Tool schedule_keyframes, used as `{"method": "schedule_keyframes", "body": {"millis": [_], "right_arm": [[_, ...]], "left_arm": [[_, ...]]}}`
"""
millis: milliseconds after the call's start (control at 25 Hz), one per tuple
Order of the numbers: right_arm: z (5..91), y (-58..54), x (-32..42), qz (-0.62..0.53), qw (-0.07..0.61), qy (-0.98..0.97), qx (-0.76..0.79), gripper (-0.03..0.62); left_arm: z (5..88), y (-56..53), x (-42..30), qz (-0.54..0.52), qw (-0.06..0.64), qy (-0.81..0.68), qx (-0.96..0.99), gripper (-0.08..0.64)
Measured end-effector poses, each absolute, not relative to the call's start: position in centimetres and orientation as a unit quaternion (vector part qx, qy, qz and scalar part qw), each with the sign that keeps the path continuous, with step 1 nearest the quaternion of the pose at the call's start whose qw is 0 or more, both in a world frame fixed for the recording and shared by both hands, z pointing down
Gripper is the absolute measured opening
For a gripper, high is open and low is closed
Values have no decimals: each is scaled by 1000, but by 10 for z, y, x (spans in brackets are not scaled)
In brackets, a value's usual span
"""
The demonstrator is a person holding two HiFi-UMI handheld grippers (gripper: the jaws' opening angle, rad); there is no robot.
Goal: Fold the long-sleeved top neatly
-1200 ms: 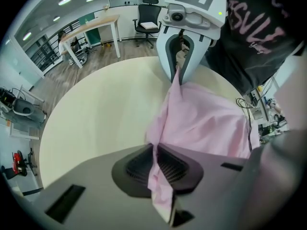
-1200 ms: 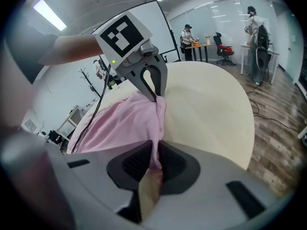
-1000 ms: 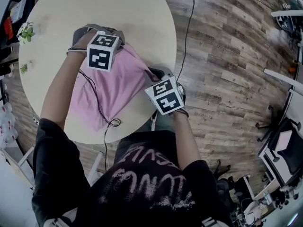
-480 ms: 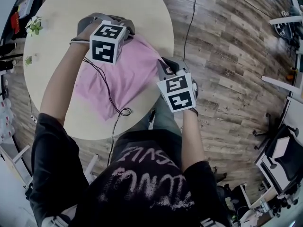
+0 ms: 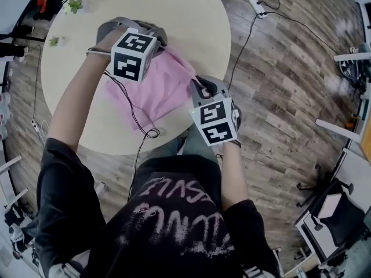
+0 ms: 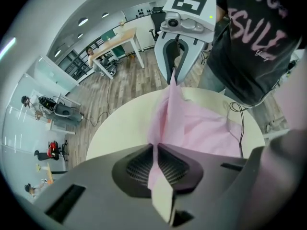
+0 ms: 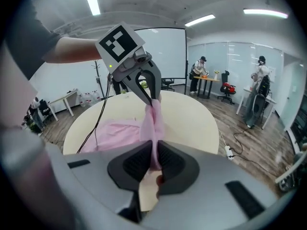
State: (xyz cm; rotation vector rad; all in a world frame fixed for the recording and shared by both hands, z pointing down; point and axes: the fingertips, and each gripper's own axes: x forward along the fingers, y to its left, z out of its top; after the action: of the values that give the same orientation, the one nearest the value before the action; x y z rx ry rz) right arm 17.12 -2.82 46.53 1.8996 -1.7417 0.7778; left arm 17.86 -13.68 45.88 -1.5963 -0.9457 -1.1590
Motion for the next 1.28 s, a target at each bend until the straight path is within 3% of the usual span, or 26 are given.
{"method": "schedule_keyframes", "body": {"millis": [400, 1280], "right_arm": [[443, -52, 101, 238, 249, -711, 613, 35], [477, -79, -71, 257, 290, -706, 593, 35]], "left_arm": [[444, -161, 103, -502, 430, -311, -682, 38], [482, -186, -45, -466, 445, -337, -686, 38]]}}
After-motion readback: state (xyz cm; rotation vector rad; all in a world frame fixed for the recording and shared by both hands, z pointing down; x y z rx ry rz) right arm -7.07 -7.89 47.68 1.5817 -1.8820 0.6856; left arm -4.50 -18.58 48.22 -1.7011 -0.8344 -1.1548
